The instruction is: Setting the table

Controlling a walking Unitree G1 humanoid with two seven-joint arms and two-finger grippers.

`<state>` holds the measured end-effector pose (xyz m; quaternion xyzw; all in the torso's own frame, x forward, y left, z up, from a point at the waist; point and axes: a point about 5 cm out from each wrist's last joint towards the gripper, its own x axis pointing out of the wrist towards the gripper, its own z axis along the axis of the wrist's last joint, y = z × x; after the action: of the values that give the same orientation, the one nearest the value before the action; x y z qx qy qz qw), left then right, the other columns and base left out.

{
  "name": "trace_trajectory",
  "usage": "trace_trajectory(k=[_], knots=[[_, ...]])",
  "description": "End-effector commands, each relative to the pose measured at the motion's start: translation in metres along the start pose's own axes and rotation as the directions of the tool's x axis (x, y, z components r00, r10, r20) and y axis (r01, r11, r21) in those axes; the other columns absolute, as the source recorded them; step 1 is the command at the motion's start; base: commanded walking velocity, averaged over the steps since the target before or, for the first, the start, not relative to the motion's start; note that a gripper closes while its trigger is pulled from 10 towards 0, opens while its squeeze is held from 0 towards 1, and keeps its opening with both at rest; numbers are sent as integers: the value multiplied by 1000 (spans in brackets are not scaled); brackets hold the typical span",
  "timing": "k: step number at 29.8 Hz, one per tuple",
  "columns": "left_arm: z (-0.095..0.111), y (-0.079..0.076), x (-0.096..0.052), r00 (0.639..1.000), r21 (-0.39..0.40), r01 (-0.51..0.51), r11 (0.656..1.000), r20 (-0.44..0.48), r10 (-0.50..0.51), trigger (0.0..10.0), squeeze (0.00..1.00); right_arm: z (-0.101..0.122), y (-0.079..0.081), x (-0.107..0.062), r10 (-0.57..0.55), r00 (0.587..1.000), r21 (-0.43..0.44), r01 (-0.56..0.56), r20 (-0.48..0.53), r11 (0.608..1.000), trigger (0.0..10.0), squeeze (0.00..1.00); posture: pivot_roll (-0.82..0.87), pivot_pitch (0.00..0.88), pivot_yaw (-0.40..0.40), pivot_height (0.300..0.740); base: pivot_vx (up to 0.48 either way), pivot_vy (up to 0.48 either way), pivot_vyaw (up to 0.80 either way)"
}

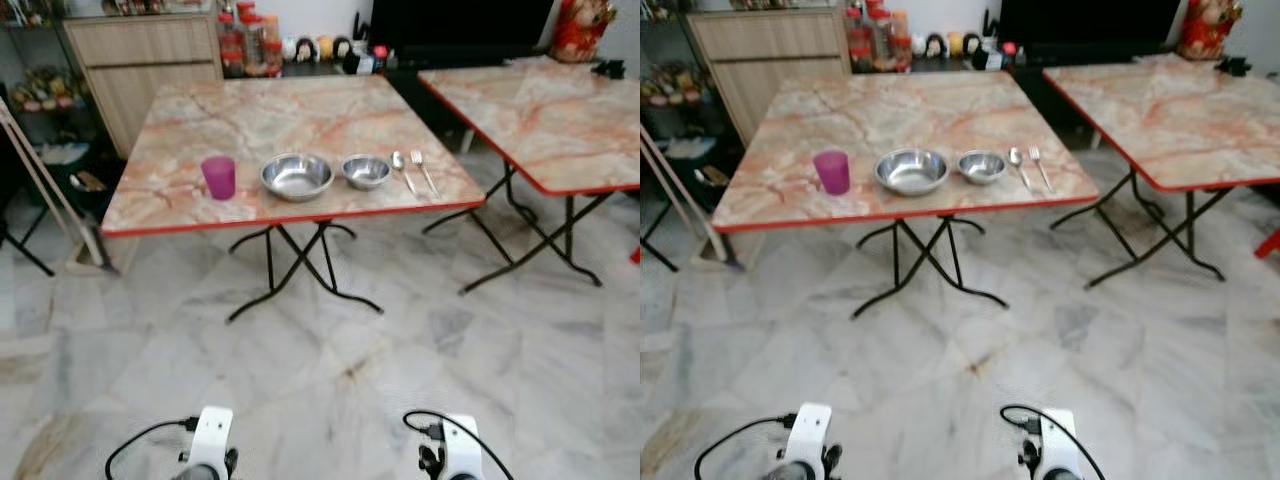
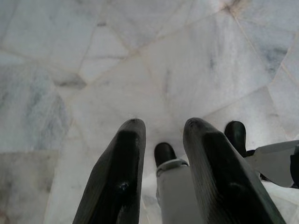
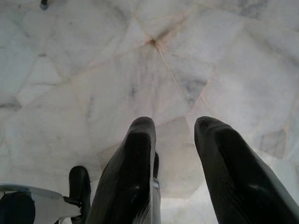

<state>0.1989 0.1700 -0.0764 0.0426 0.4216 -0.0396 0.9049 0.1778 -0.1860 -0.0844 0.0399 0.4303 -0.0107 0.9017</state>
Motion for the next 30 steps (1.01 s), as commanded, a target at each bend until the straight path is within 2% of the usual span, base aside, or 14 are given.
trace_trajectory(k=[1,24,25,30], knots=[[-2,2,0,1000,20,-5,1000,-17,6,10000,0,3,0,1,-6,1000,5,6,12,1000,10000,0,13,0,-30,725,0,0,0],[-2,2,0,1000,20,-6,1000,-18,6,10000,0,3,0,1,-6,1000,5,6,13,1000,10000,0,13,0,-30,725,0,0,0],[-2,2,0,1000,15,-8,1000,-17,8,10000,0,4,-1,1,-9,1000,-11,9,17,1000,10000,0,14,0,-32,725,240,0,0],[0,3,0,999,-6,-26,1000,-19,26,10000,0,4,-2,0,-28,999,21,27,20,999,10000,0,12,0,-31,725,275,0,0]])
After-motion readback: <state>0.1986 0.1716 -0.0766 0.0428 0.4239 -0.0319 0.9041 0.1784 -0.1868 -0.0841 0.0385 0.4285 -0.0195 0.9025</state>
